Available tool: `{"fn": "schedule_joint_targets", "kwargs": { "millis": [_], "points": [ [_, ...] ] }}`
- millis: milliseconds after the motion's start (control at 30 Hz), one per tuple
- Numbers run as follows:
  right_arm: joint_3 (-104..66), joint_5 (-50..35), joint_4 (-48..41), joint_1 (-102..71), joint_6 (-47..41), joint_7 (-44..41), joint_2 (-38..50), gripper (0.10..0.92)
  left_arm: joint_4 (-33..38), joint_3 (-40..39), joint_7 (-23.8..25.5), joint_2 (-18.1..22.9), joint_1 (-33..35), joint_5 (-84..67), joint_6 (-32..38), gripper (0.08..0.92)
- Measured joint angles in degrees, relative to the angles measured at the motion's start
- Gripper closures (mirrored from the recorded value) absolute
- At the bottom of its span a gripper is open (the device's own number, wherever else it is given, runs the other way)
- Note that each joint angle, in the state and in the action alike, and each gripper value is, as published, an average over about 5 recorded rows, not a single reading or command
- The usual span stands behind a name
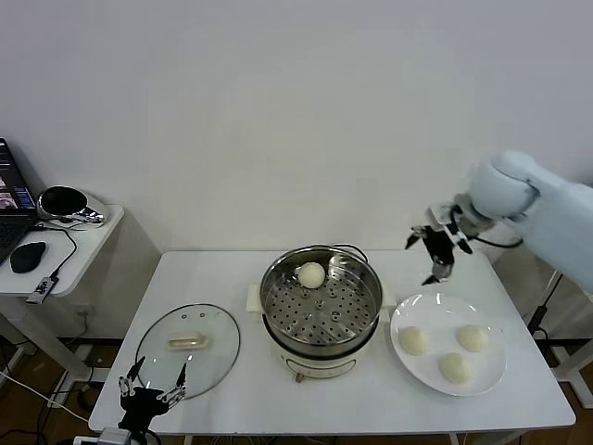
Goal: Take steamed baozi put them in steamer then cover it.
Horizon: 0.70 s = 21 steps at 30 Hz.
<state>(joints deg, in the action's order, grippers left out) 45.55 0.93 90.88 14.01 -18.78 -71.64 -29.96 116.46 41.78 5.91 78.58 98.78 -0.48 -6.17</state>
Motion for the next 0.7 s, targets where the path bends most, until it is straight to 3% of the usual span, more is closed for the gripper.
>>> {"fn": "schedule_joint_targets", "kwargs": {
  "millis": [700],
  "points": [
    [-10.7, 6.5, -4.6, -24.1, -0.6, 9.2, -2.4, 0.203, -0.8, 0.7, 0.1, 0.8, 0.8, 0.7, -0.1, 0.177]
  ]
}}
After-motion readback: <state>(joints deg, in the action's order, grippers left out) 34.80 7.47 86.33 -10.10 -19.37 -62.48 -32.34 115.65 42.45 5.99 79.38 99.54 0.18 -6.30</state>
